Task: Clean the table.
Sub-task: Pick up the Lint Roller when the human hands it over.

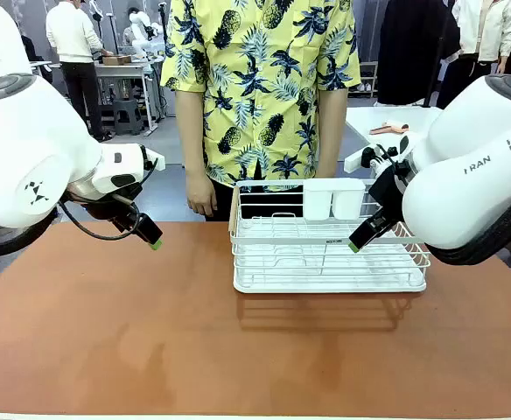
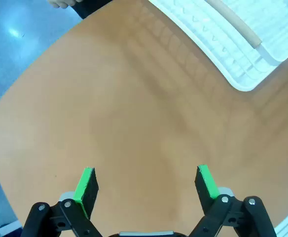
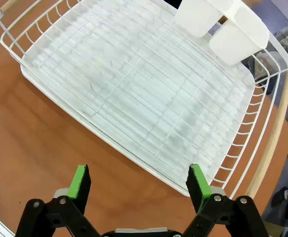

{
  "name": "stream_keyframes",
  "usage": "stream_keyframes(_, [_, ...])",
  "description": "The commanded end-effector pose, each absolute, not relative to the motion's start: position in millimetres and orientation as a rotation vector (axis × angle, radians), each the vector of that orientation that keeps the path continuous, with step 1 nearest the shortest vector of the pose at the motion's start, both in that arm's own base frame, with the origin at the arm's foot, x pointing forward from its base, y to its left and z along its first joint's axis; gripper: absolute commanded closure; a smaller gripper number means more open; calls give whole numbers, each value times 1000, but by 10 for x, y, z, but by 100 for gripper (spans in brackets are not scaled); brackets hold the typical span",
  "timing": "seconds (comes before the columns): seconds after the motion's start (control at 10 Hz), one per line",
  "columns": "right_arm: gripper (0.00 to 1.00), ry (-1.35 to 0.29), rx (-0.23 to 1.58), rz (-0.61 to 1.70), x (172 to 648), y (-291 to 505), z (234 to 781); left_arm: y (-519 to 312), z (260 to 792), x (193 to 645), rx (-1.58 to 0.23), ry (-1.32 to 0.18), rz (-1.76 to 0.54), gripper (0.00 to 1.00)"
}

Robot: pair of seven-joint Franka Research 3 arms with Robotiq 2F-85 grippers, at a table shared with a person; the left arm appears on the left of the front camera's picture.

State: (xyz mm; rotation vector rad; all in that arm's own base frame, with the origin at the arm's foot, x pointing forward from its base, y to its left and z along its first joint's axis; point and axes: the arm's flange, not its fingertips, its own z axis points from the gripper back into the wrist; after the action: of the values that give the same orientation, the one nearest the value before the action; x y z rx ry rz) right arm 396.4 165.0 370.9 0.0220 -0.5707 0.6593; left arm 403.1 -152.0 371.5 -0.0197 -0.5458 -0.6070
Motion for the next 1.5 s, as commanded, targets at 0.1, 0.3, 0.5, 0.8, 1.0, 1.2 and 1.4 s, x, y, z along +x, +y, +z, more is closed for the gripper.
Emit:
stream_keyframes(0.1, [0, -571, 22, 659, 3964, 1650, 3710, -1522, 3716, 4030, -20, -546, -607, 0])
stream_keyframes(0.3, [0, -571, 22, 659, 3964, 1650, 3710, -1522, 3716, 4030, -20, -546, -607, 0])
stream_keyframes(0.5, [0, -571, 22, 659, 3964, 1650, 3710, -1522, 3716, 4030, -20, -546, -607, 0])
stream_keyframes(0.8, [0, -571, 22, 659, 3964, 1650, 3710, -1522, 3716, 4030, -20, -546, -607, 0])
stream_keyframes(1.0, [0, -571, 22, 659, 3964, 1650, 3710, -1522, 3716, 4030, -20, -546, -607, 0])
stream_keyframes(1.2, [0, -571, 22, 659, 3964, 1650, 3710, -1522, 3716, 4030, -20, -546, -607, 0])
stream_keyframes(1.4, [0, -538, 129, 606, 3976, 1591, 4024, -1460, 4033, 3979, -115, -550, -570, 0])
